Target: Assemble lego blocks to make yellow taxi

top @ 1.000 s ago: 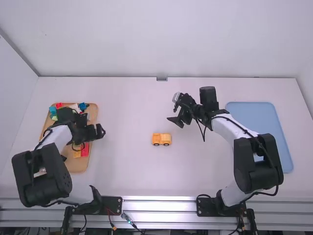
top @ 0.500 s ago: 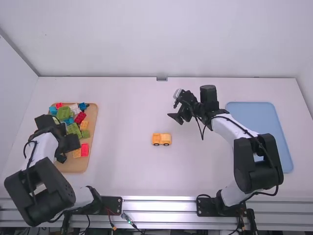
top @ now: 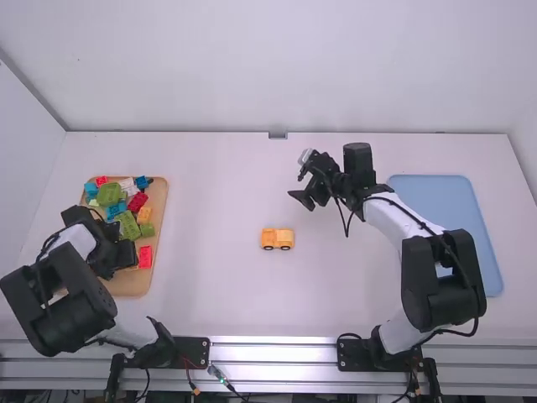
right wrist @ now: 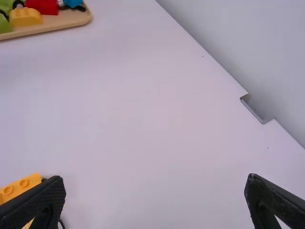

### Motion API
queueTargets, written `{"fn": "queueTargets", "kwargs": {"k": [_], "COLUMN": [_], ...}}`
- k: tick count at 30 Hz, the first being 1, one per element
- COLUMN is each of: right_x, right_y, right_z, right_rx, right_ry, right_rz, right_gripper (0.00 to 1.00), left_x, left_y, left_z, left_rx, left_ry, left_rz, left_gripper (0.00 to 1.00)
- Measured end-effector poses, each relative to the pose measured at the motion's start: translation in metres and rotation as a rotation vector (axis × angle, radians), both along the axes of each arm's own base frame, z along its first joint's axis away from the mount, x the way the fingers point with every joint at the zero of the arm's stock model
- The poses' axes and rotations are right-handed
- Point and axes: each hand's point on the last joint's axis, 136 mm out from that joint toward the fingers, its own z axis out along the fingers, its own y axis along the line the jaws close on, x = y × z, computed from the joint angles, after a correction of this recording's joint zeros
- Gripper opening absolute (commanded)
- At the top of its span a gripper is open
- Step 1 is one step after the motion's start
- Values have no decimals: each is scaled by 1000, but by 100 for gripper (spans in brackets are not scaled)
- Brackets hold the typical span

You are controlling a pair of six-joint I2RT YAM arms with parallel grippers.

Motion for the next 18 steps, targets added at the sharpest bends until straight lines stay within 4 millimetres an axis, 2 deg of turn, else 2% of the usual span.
{"fn": "queueTargets", "kwargs": {"k": [5,18], "right_x": [0,0], "right_y": [0,0], "right_z": [0,0], "right_rx": [5,8], "right_ry": [8,13], "right_rz": [-5,-8], "right_gripper": [99,99], "left_x": [1,11], "left_y": [-2,8], "left_z": [-2,-10], "left_rx": [-10,22], "left_ry": [-3,-27], "left_rz": [-29,-40], "left_gripper": [54,48]}}
